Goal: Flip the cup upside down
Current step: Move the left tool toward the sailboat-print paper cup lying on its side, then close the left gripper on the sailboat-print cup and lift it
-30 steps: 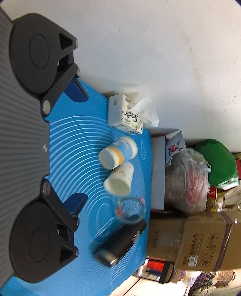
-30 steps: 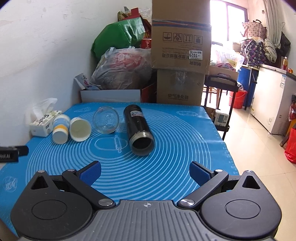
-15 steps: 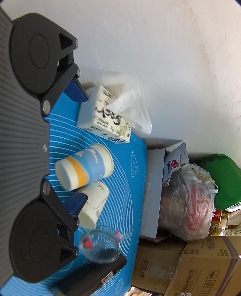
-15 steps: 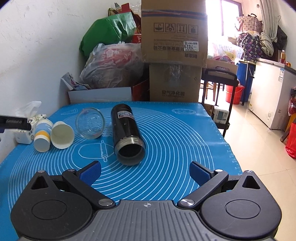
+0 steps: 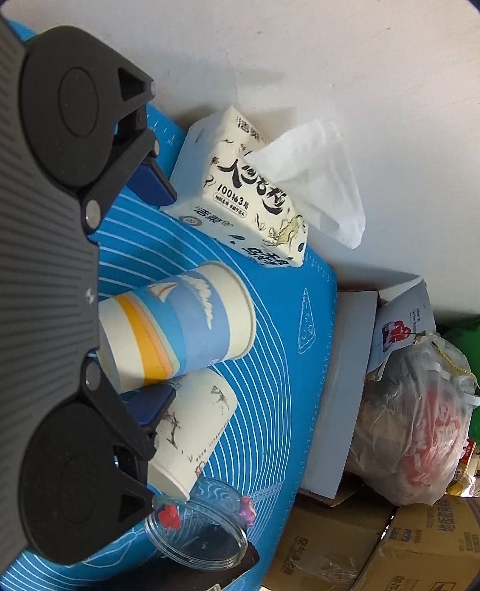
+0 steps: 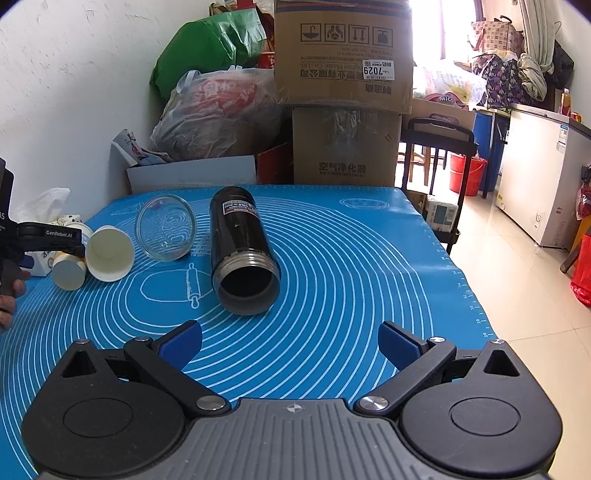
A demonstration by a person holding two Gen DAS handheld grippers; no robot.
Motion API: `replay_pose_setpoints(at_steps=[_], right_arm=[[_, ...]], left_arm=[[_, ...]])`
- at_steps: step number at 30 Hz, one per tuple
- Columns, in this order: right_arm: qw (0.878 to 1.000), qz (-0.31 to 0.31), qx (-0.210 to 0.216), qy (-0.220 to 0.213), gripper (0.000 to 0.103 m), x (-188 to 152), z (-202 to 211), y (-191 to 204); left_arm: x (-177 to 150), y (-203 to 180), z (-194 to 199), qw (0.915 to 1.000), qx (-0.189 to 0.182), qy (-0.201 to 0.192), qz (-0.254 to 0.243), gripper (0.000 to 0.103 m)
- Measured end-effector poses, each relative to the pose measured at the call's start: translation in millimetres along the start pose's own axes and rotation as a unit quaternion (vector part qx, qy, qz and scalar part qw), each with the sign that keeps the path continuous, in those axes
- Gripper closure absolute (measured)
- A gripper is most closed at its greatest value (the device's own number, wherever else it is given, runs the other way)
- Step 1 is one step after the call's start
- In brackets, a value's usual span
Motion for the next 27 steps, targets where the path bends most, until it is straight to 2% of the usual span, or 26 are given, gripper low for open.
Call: replay_pose_setpoints(at_steps=[1, 3, 5, 6, 10, 15, 19, 27], right_arm=[[1.000, 0.001, 0.000, 0.001, 0.000, 0, 0, 0], [1.000, 0.002, -0.002, 0.002, 0.000, -1, -1, 0], [1.000, 0.002, -0.002, 0.003, 0.000, -1, 0, 0], [1.000, 0.002, -0.003, 0.002, 0.000, -1, 0, 0], [1.000, 0.003, -0.003, 0.002, 0.000, -1, 1, 0], [1.000, 0.002, -0.004, 0.002, 0.000, 0, 3, -1], [1.000, -0.004, 0.000, 0.000, 0.000, -1, 8, 0], [1.000, -0.002, 0.004, -0.003, 0.000, -2, 32, 8]], left_arm=[[0, -1, -1, 0.9999, -0.010, 0.003, 0.002, 0.016], [0, -4, -3, 0.9996, -0.025, 0.012, 0.005, 0.022], [-1, -7, -2, 0.9991, -0.038, 0.016, 0.008, 0.032], [0, -8, -1, 0.9987, -0.047, 0.017, 0.009, 0.042], [0, -11, 4, 0.9994, -0.033, 0.005, -0.006, 0.043], [-2, -1, 12, 0.9989, -0.044, 0.014, 0.004, 0.043], [-5, 8, 46, 0.9985, -0.051, -0.017, -0.009, 0.043], [-47, 2, 127, 0.9946, -0.098, -0.021, -0.027, 0.043]])
Point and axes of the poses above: each gripper's, at about its wrist camera, not at the fingertips, and z roughly against the way its jaws point, y to its left, x to its top, the point moved 7 cm from there along -z, roughly the way its jaws point, and after that the axes turned 11 degrees about x, right-handed, at the moved point
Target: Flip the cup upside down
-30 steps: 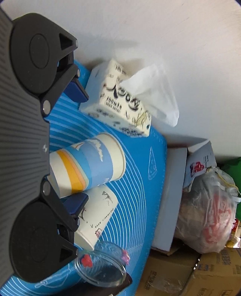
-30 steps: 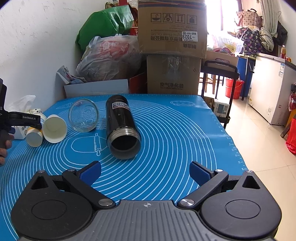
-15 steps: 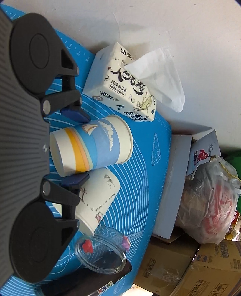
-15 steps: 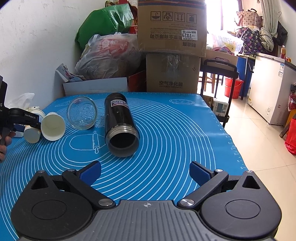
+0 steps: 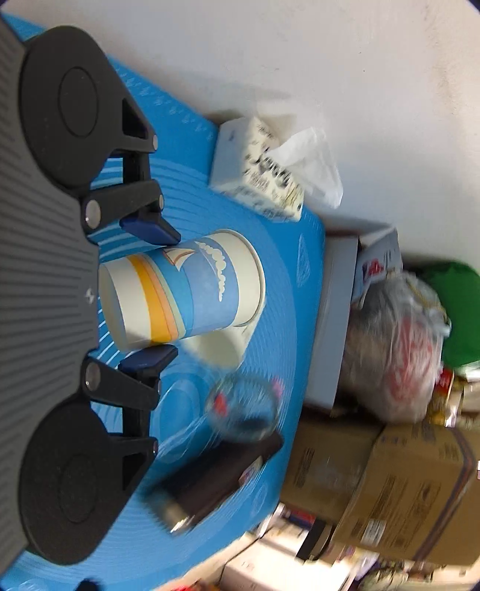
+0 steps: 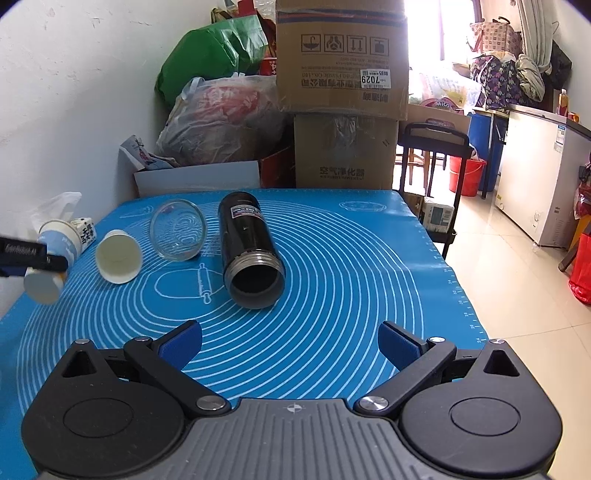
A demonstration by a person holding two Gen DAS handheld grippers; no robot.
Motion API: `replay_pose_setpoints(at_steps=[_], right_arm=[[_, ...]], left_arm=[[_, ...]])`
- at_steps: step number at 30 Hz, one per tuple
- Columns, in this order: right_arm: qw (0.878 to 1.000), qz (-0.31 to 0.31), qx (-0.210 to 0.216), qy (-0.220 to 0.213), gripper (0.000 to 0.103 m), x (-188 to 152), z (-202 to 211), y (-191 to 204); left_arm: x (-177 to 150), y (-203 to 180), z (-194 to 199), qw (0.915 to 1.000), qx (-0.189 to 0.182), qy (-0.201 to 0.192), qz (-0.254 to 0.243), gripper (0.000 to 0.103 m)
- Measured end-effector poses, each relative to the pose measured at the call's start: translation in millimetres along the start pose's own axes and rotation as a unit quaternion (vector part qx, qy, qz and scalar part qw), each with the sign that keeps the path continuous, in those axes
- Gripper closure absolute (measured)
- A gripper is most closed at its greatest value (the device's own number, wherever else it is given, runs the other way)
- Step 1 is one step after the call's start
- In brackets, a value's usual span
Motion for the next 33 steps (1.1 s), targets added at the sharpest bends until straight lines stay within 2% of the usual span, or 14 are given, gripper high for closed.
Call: replay_pose_setpoints(at_steps=[5, 9, 13, 23, 26, 28, 33], right_arm=[[1.000, 0.005, 0.001, 0.004, 0.000, -4, 16, 4], [1.000, 0.008, 0.001, 0.015, 0.000, -12, 22, 5], [1.000, 0.009, -0.001, 0.026, 0.000, -21, 24, 4], [0.999, 0.015, 0.002, 0.042, 0.000, -29, 19, 4], [0.999, 0.017, 0.004, 0.044, 0.000, -30, 18, 6], [0.999, 0.019, 0.006, 0.044, 0.000, -30, 18, 7], [0.999, 0.025, 0.007, 0.045, 0.000, -28, 19, 9]], left_arm=[[-36, -26, 27, 0.9994, -0.026, 0.009, -0.022, 0.043], [-67, -46, 30, 0.9980, -0.043, 0.032, -0.034, 0.043], [-84, -55, 30, 0.9974, -0.046, 0.037, -0.040, 0.043], [-84, -57, 30, 0.9971, -0.048, 0.033, -0.050, 0.039], [-83, -57, 29, 0.9972, -0.042, 0.033, -0.052, 0.034], [-83, -55, 28, 0.9974, -0.039, 0.034, -0.051, 0.026], [-79, -50, 30, 0.9979, -0.038, 0.033, -0.041, 0.021]])
Point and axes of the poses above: each gripper's, at about its wrist camera, not at the fingertips, and z roughly against the way its jaws point, y to its left, x to its top, the point moved 7 cm from there along -z, roughly the way its jaws point, and after that the axes turned 11 degrees about x, right-handed, at the moved point
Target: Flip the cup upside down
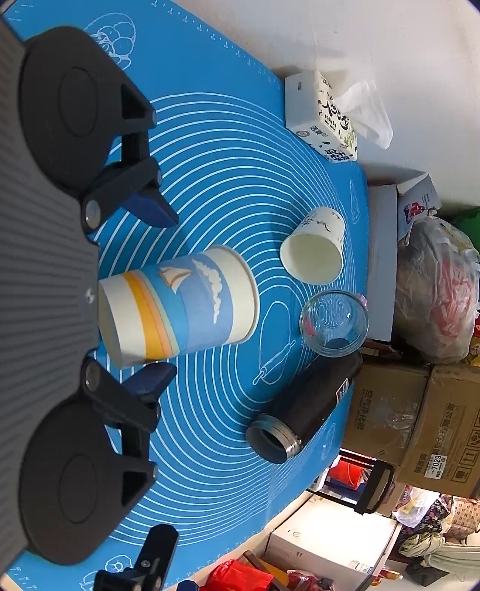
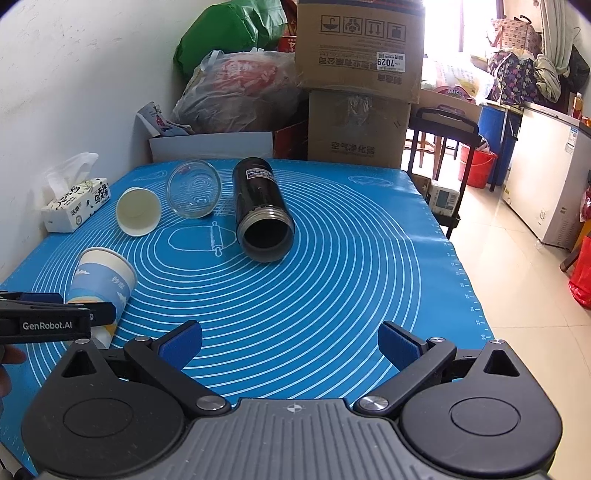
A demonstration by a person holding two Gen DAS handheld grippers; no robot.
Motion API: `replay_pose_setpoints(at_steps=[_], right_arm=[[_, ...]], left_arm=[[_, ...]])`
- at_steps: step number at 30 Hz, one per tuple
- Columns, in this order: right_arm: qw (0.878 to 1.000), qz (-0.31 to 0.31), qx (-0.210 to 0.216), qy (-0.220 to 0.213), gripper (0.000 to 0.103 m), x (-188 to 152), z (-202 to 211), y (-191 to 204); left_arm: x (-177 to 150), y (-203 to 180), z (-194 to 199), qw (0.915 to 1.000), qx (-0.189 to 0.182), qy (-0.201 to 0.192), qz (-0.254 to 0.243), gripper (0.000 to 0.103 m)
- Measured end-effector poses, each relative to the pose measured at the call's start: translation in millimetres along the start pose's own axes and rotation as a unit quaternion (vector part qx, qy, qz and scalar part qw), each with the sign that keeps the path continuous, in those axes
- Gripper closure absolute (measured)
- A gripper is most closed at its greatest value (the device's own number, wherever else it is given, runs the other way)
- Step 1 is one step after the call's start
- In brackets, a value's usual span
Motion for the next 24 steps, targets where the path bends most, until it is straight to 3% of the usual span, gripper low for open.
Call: replay_pose_setpoints(at_steps=[9, 16, 20, 22, 24], right_arm=[[0.997, 0.079, -0.004, 0.018, 0.000, 14, 0, 16], [0.980, 0.195, -0.029, 0.032, 0.001, 33, 6, 39], [0.950, 0.305, -0.061, 0.040, 0.001, 44, 11, 60], [0.921, 0.378, -0.081, 0.040, 0.001, 48, 13, 75], [0.885, 0.453, -0.102, 0.042, 0.001, 50, 14, 90]], left_arm=[[9, 10, 22, 0.9998, 0.001, -0.018, 0.012, 0.015], [17, 31, 58, 0.9974, 0.021, -0.066, 0.020, 0.009], [19, 51, 69, 0.9950, 0.045, -0.085, 0.026, 0.009], [17, 62, 70, 0.9938, 0.061, -0.089, 0.028, 0.009], [14, 71, 70, 0.9930, 0.072, -0.089, 0.030, 0.009]])
Point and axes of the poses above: each gripper's, at about its wrist camera, not at the fingertips, and z roughly against the way its jaws point, y to its left, x to its top, the point moved 7 cm from there along -z, roughly the way its jaws point, and after that the axes turned 11 degrees about x, right-handed, at the moved point
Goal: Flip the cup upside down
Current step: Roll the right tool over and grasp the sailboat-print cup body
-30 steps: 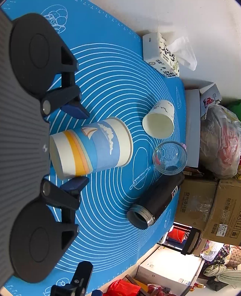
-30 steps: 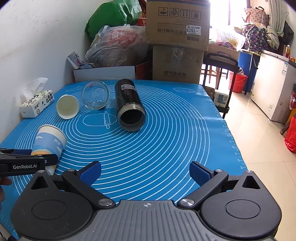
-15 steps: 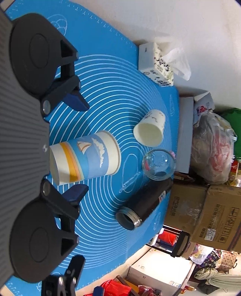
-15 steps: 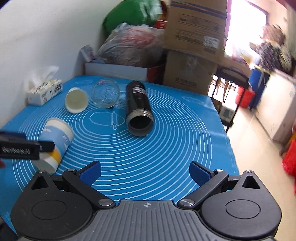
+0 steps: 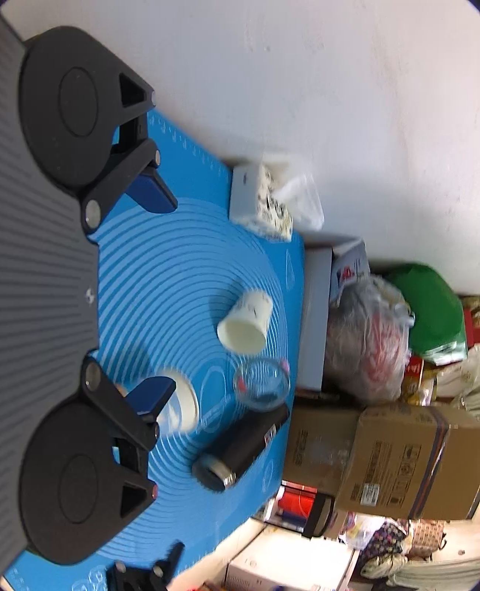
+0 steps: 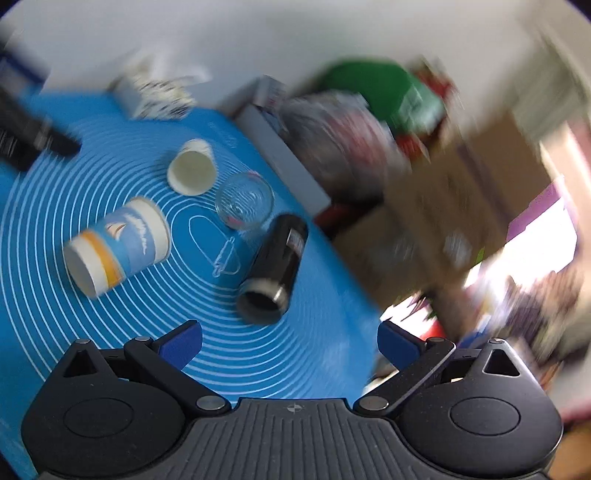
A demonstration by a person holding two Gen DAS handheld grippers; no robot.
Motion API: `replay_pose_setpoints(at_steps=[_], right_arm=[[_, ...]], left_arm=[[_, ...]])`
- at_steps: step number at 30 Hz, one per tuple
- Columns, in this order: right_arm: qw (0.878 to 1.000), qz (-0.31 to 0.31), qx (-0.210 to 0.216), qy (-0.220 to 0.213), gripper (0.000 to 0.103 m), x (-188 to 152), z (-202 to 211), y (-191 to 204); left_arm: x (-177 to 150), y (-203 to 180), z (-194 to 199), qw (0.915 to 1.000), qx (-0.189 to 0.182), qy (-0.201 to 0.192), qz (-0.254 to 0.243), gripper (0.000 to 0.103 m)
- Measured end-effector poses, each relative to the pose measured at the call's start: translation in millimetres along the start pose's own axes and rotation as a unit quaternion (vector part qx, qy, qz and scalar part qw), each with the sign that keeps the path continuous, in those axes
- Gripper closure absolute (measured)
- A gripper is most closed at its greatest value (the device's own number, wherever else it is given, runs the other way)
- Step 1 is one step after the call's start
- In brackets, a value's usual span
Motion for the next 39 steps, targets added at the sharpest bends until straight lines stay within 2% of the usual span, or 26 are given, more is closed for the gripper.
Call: replay_pose_setpoints(at_steps=[2, 5, 8, 10, 14, 17, 19, 24, 27, 32, 34, 37, 39], right_arm=[[0.995, 0.099, -0.024, 0.007, 0.001, 10, 0, 10], [0.961, 0.266, -0.070, 0.016, 0.002, 17, -2, 31], [0.903, 0.420, -0.089, 0.020, 0.001, 16, -5, 55], [0.853, 0.511, -0.101, 0.023, 0.001, 14, -7, 69], [0.765, 0.634, -0.107, 0.026, 0.001, 11, -14, 90], [0.686, 0.719, -0.108, 0.017, 0.000, 4, -21, 102], [0.644, 0.755, -0.122, 0.018, 0.000, 3, -28, 109], [0.577, 0.808, -0.116, 0.014, 0.000, -1, -45, 127], [0.533, 0.839, -0.110, 0.010, 0.000, -4, -59, 134], [0.473, 0.876, -0.089, 0.008, 0.002, -11, -71, 147], [0.457, 0.886, -0.083, 0.007, 0.005, -12, -78, 151], [0.443, 0.894, -0.068, 0.006, 0.013, -15, -89, 158], [0.437, 0.897, -0.061, 0.007, 0.022, -17, -95, 161]], left_arm=[[-5, 9, -1, 1.0000, 0.004, 0.006, 0.005, 0.009], [-12, 20, -2, 0.9998, 0.007, 0.014, 0.013, 0.009], [-17, 29, -2, 0.9995, 0.010, 0.020, 0.022, 0.009], [-18, 34, -3, 0.9994, 0.012, 0.021, 0.026, 0.009], [-22, 39, -3, 0.9992, 0.015, 0.024, 0.029, 0.009], [-26, 42, -4, 0.9991, 0.016, 0.027, 0.029, 0.009], [-28, 42, -5, 0.9992, 0.016, 0.029, 0.024, 0.009], [-30, 45, -3, 0.9994, 0.024, 0.020, 0.012, 0.008], [-32, 50, -4, 0.9993, 0.029, 0.020, 0.015, 0.008], [-38, 54, -10, 0.9990, 0.033, 0.026, 0.012, 0.008], [-39, 55, -13, 0.9990, 0.030, 0.032, 0.012, 0.008], [-39, 56, -16, 0.9989, 0.030, 0.033, 0.013, 0.008], [-39, 57, -17, 0.9989, 0.030, 0.034, 0.012, 0.008]])
Point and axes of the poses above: each gripper's, at about its wrist camera, not at the fingertips, and z roughly against the way its jaws point, y to its left, x to its top, the point moved 7 cm from there along -z, roughly the way its jaws point, and after that the axes turned 11 degrees about x, right-handed, at the moved point
